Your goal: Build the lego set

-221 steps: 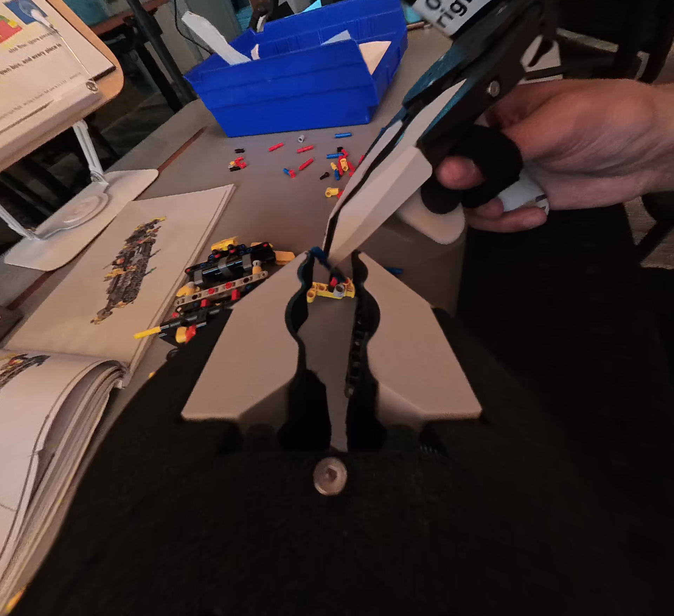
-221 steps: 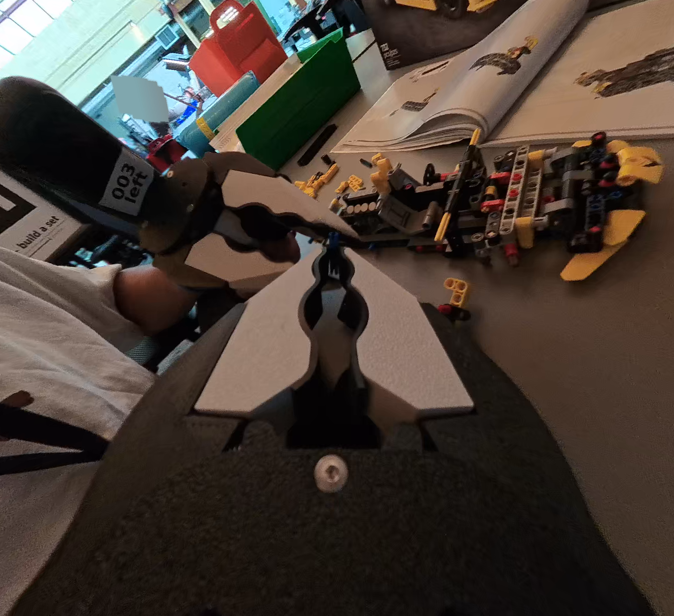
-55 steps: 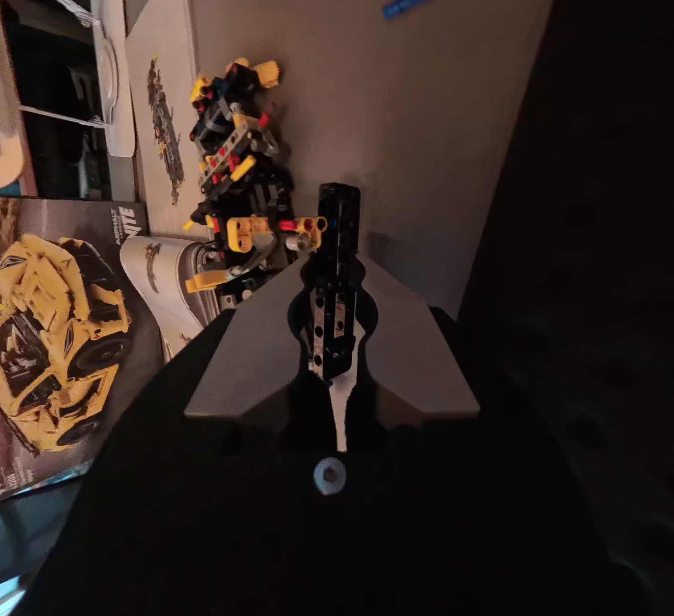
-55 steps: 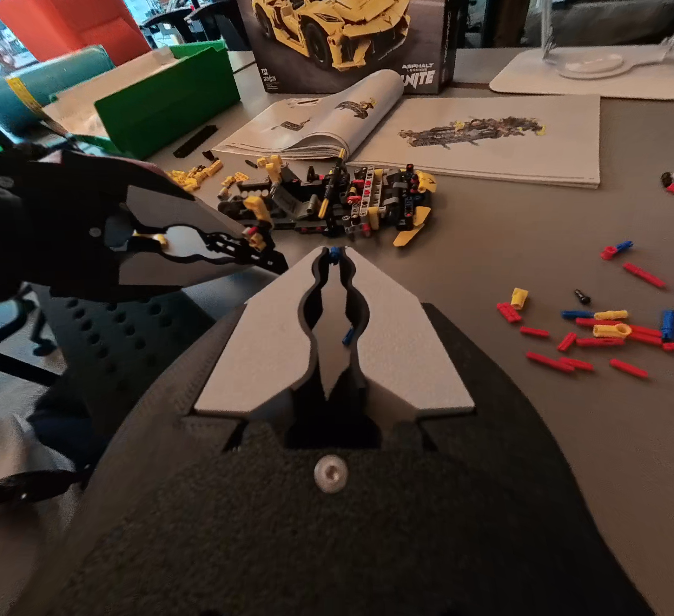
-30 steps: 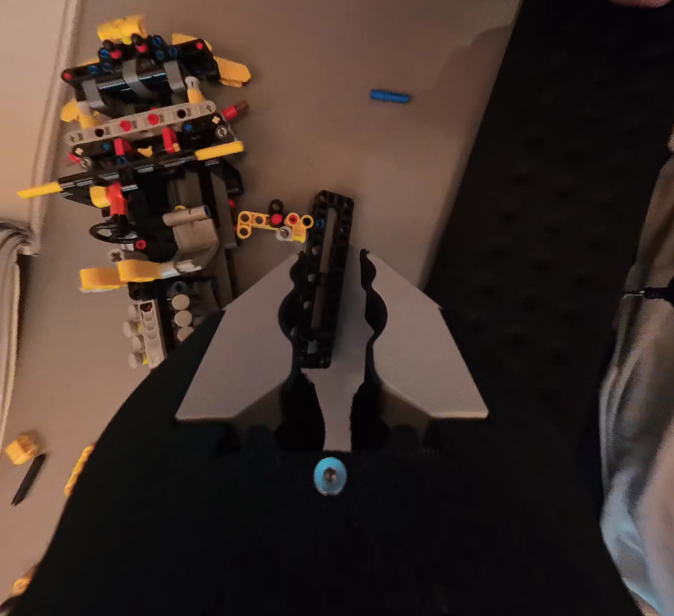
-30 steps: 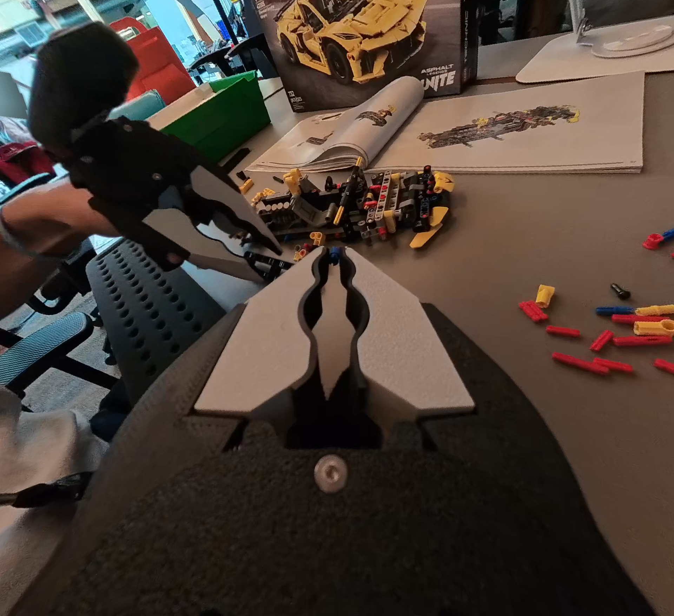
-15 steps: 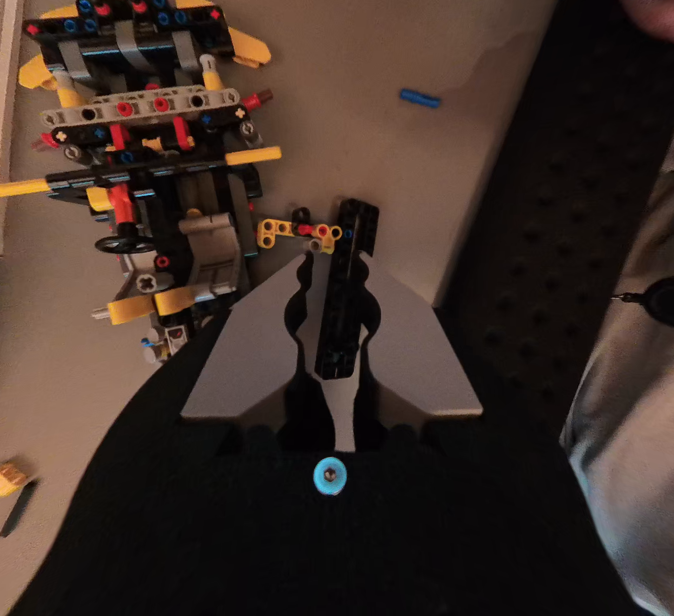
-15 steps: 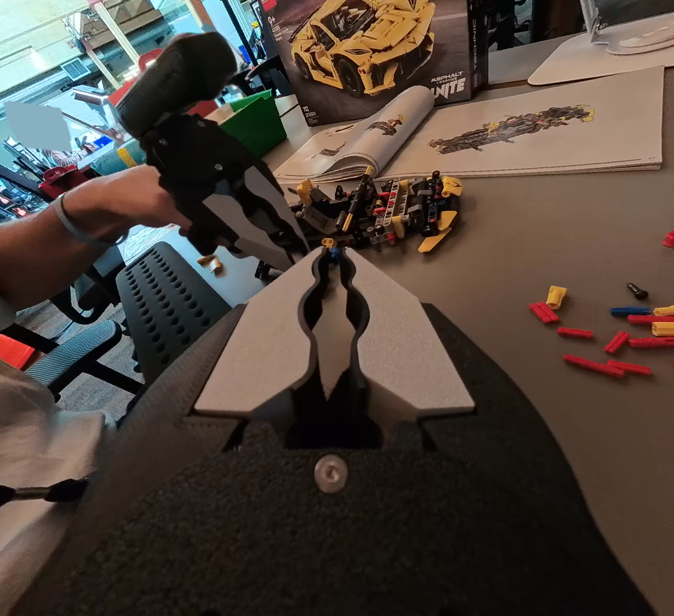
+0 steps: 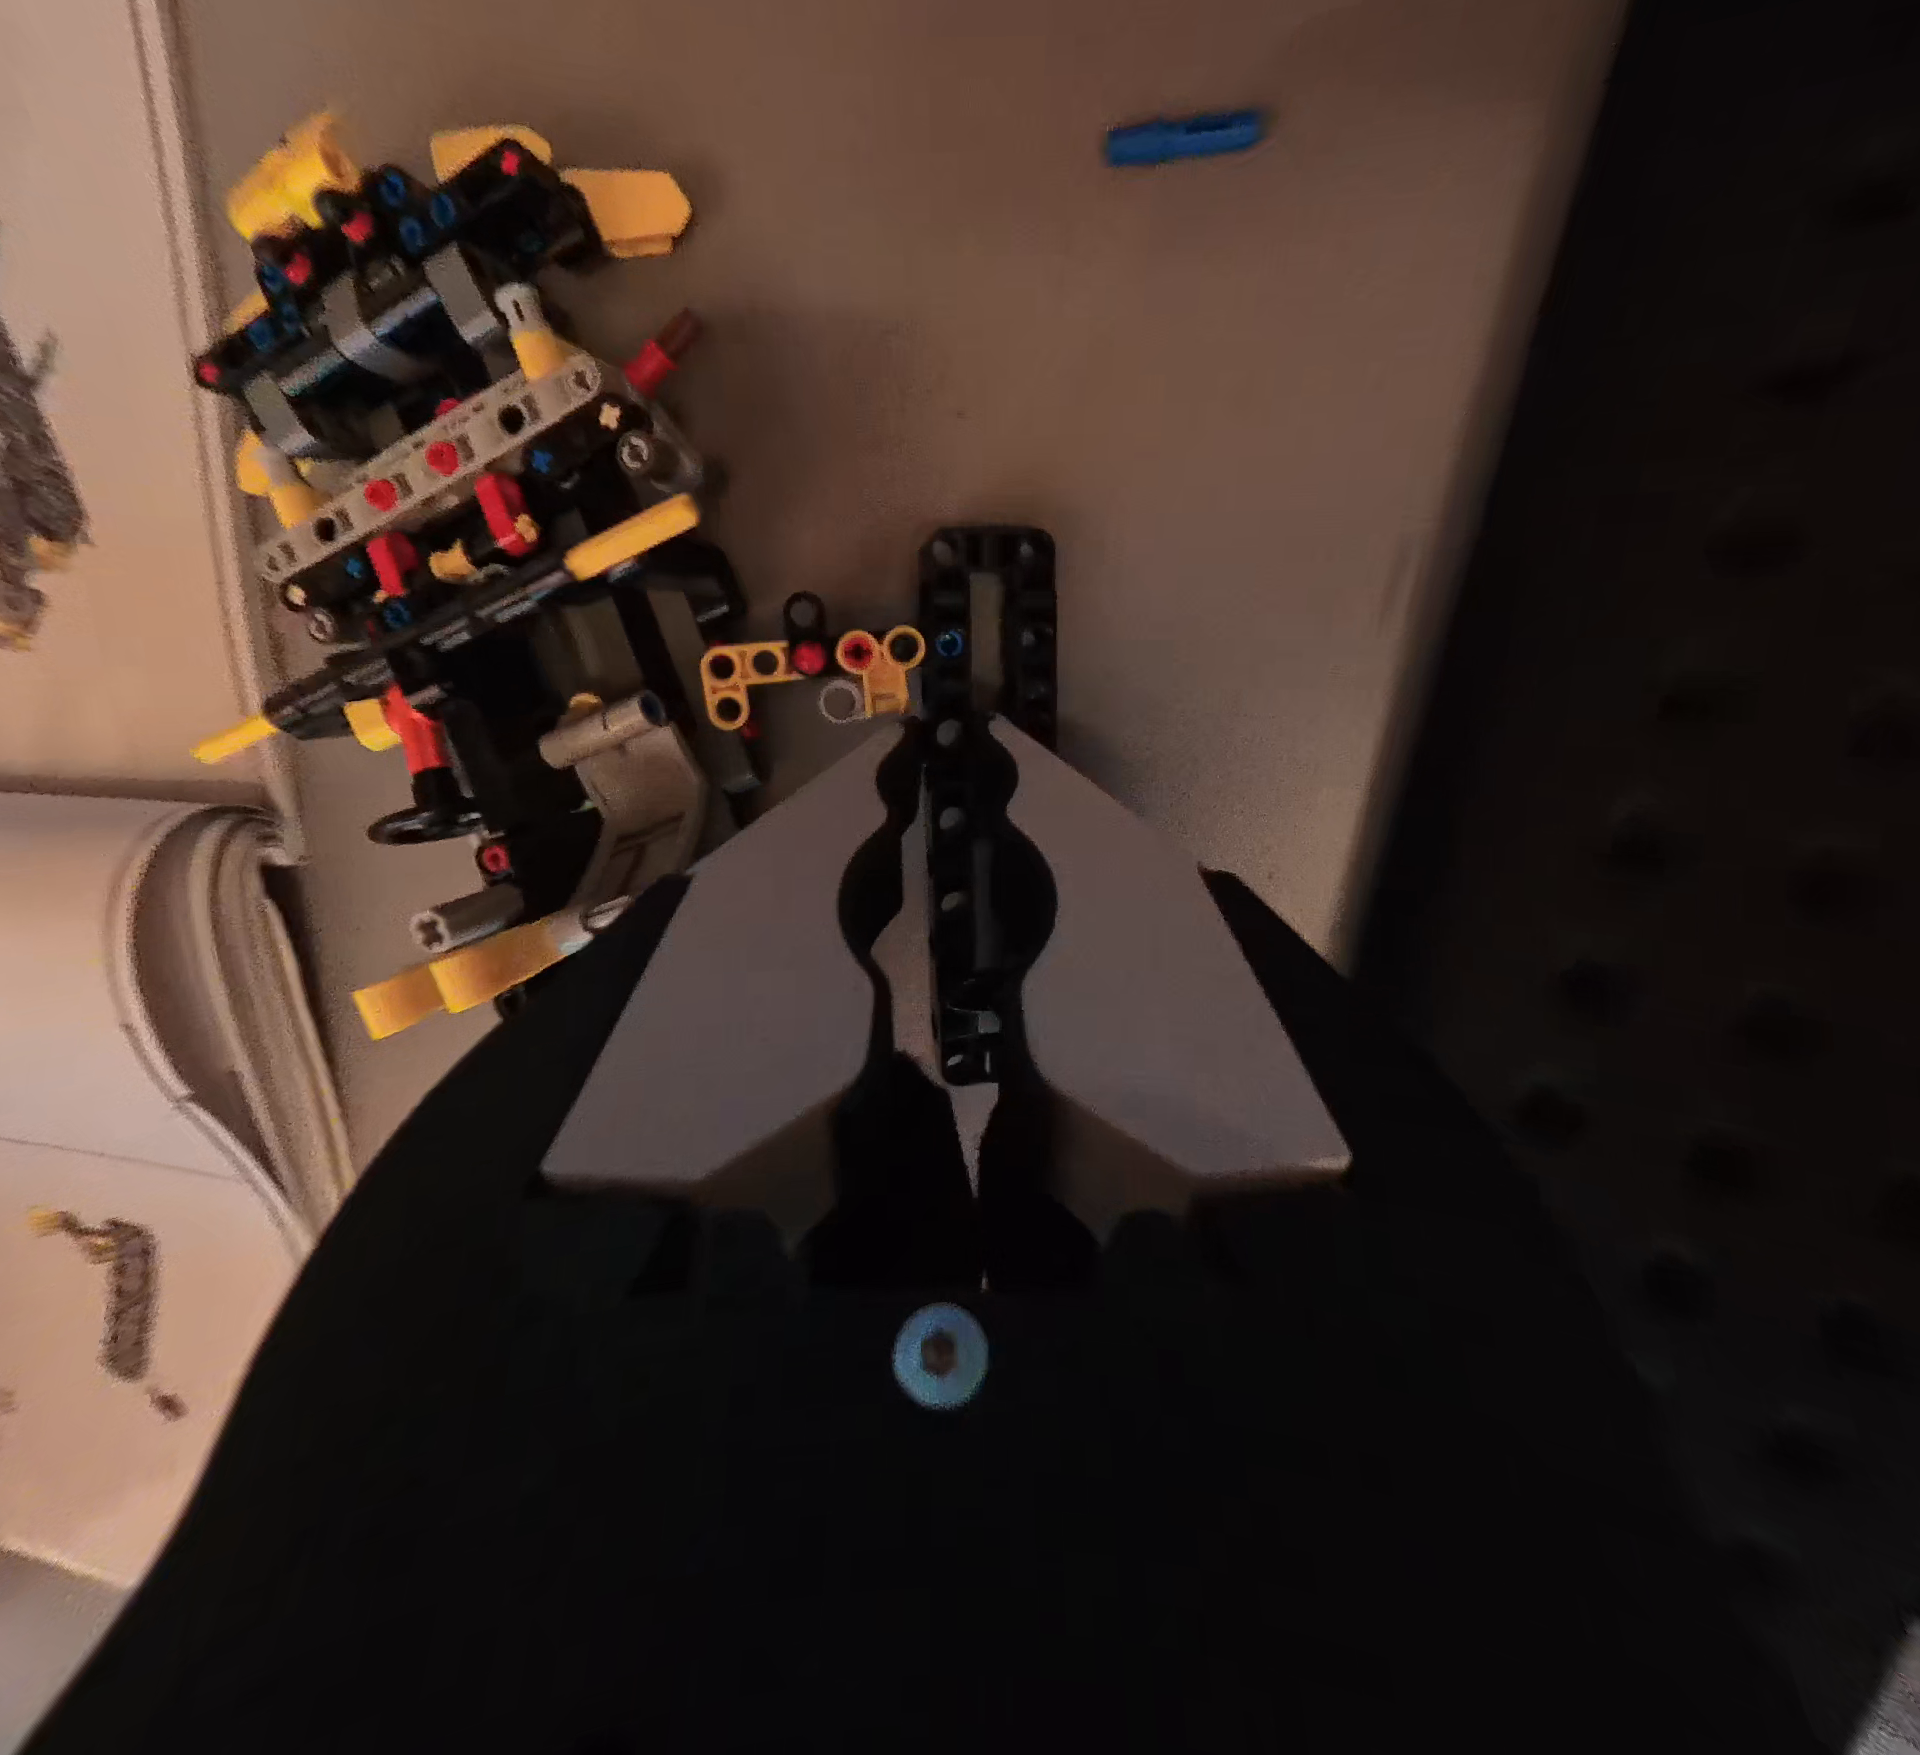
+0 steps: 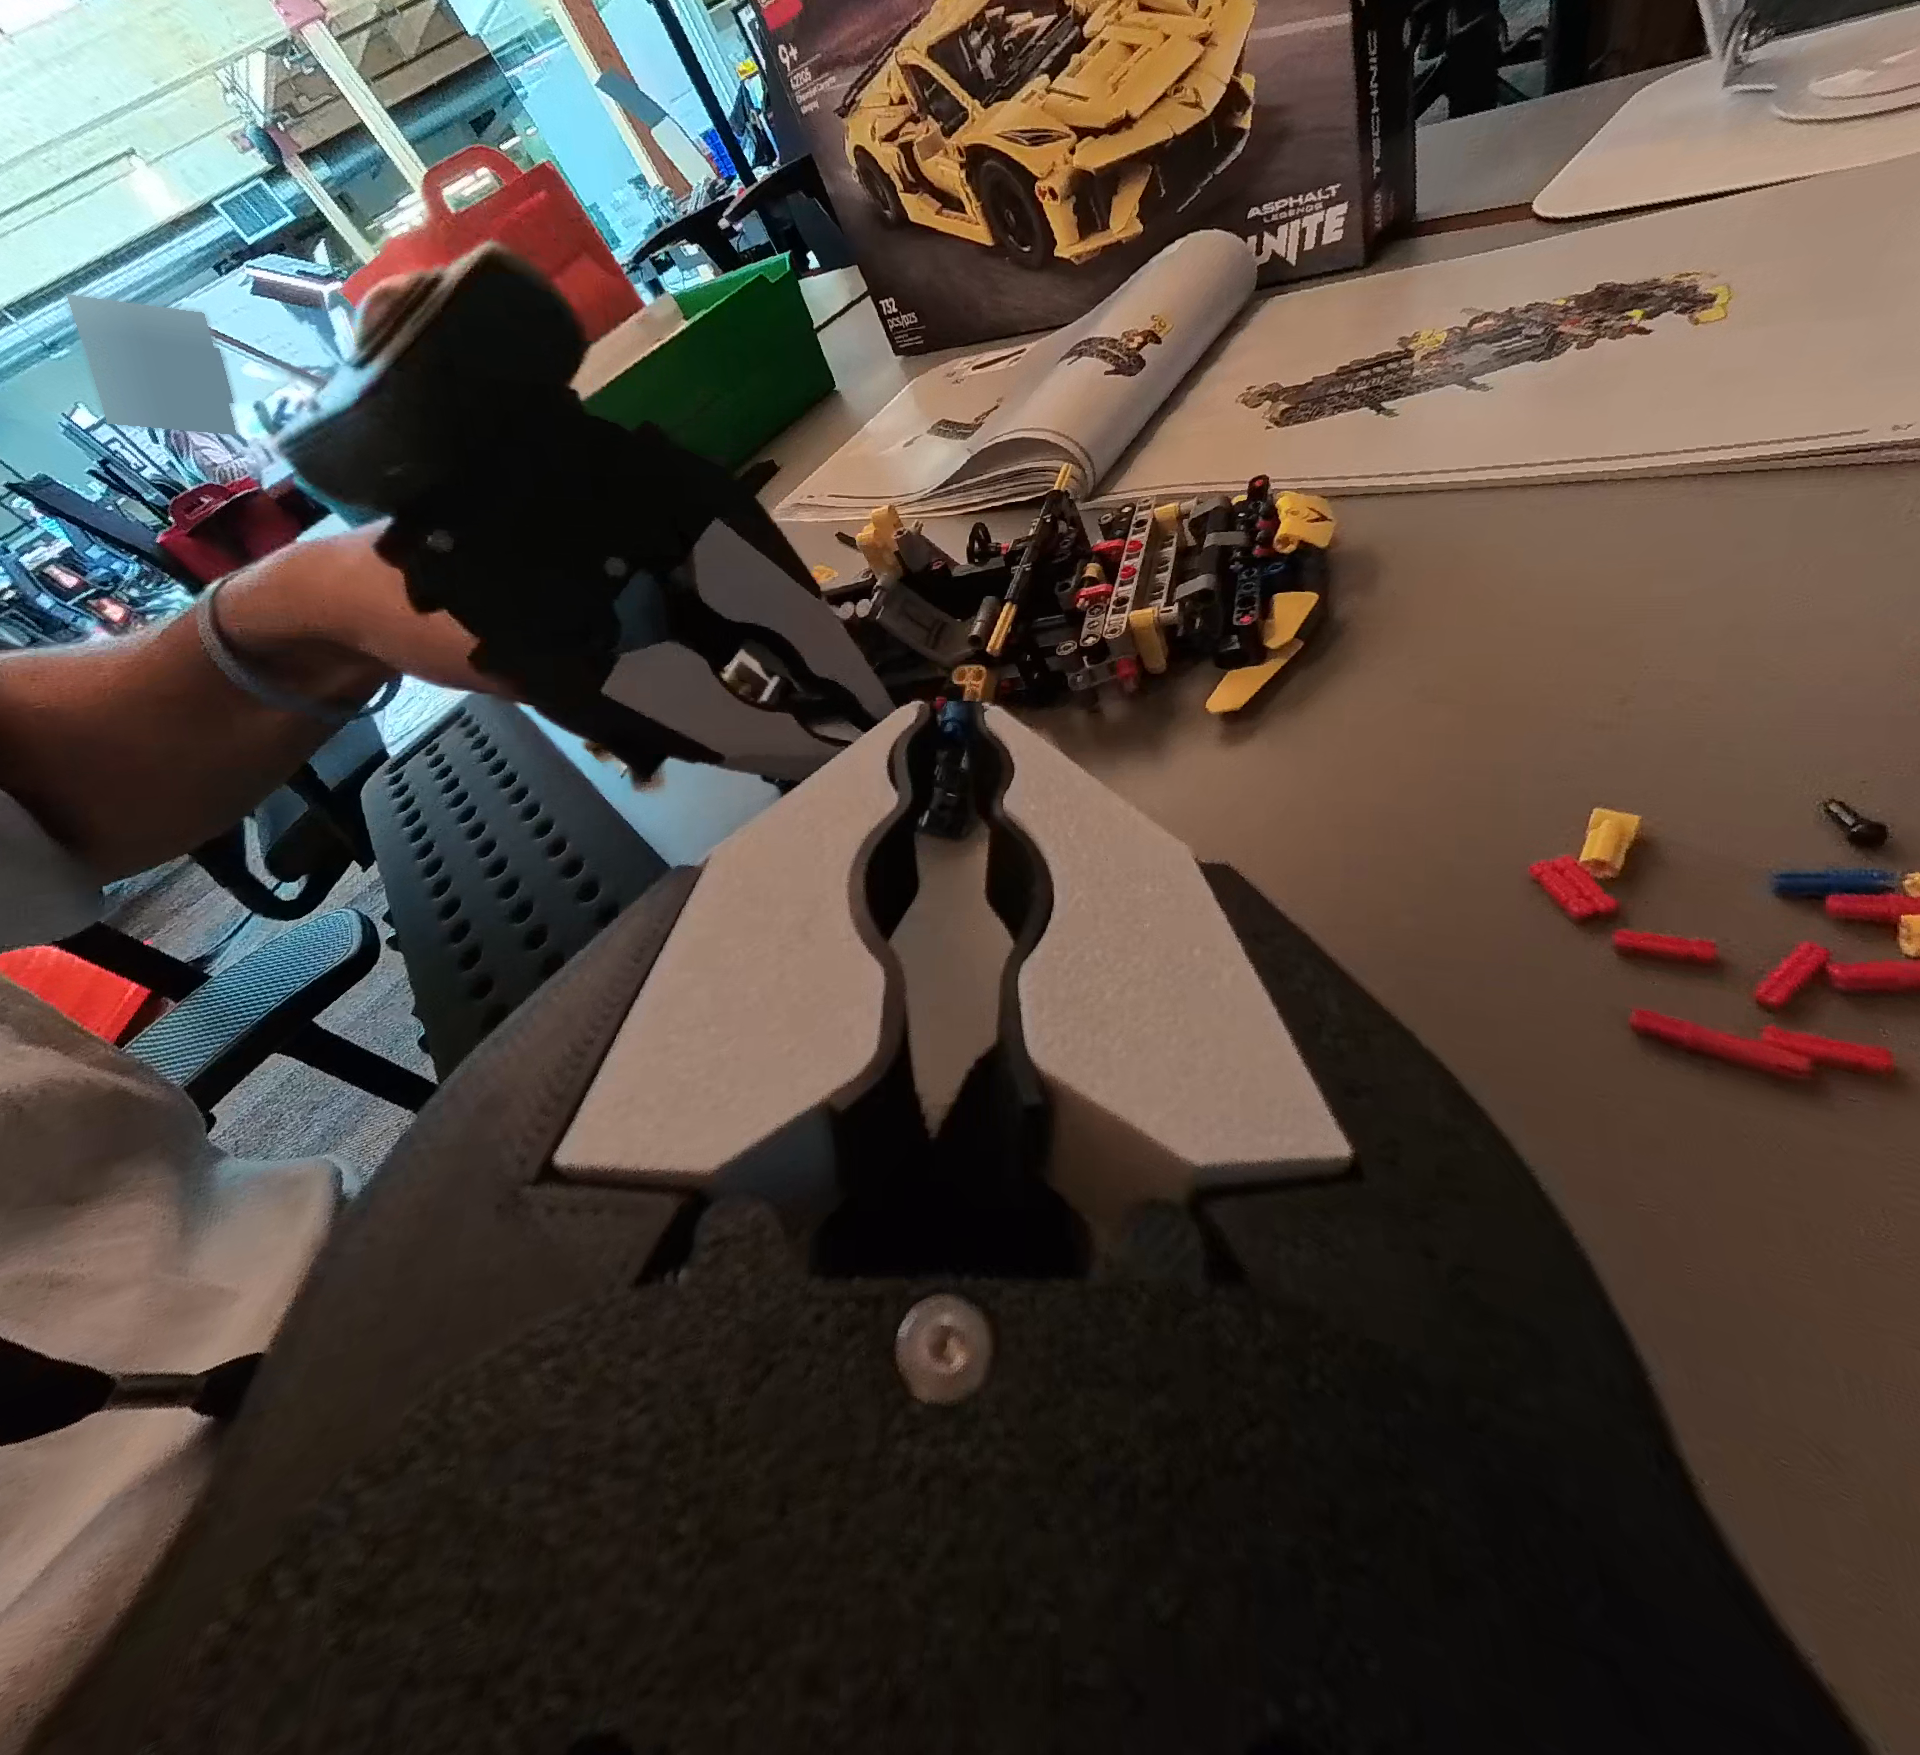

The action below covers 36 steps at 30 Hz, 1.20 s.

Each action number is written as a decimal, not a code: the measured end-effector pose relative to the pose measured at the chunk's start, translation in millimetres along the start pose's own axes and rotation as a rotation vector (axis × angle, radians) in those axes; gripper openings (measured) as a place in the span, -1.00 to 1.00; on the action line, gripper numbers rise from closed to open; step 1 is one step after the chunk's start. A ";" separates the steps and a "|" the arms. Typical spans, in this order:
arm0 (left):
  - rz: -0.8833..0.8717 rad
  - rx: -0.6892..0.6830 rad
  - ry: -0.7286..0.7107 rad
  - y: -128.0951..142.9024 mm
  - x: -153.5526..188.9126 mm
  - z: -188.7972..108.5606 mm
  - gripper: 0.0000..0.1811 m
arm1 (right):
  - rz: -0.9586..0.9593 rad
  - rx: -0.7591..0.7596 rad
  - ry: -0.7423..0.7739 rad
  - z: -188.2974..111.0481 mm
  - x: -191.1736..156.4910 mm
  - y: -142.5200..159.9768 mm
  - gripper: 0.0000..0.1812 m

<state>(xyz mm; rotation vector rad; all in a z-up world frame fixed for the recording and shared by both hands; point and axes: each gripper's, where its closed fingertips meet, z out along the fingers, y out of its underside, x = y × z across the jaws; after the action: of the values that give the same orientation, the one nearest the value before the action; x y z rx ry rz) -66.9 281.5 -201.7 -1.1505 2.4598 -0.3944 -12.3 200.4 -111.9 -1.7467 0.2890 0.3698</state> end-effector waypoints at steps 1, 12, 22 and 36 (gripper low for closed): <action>0.036 0.006 -0.030 -1.1 0.3 -0.1 -0.89 | 0.000 -0.006 -0.002 0.7 -0.3 0.9 -0.96; -0.329 0.420 -0.075 -64.3 3.0 -40.9 -0.90 | -0.523 -0.070 0.221 12.4 -25.4 7.3 -0.95; -0.291 0.057 0.135 4.1 71.6 -55.7 -0.90 | -0.361 -0.050 0.133 15.3 -20.1 7.3 -0.95; -0.336 0.129 0.277 6.7 83.0 -55.1 -0.72 | -0.364 -0.061 0.095 15.6 -24.3 11.4 -0.95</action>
<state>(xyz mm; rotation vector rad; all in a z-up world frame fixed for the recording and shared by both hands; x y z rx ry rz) -145.4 225.7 -175.1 -1.5451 2.4181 -0.8488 -40.4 213.1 -115.3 -1.8365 0.0238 0.0319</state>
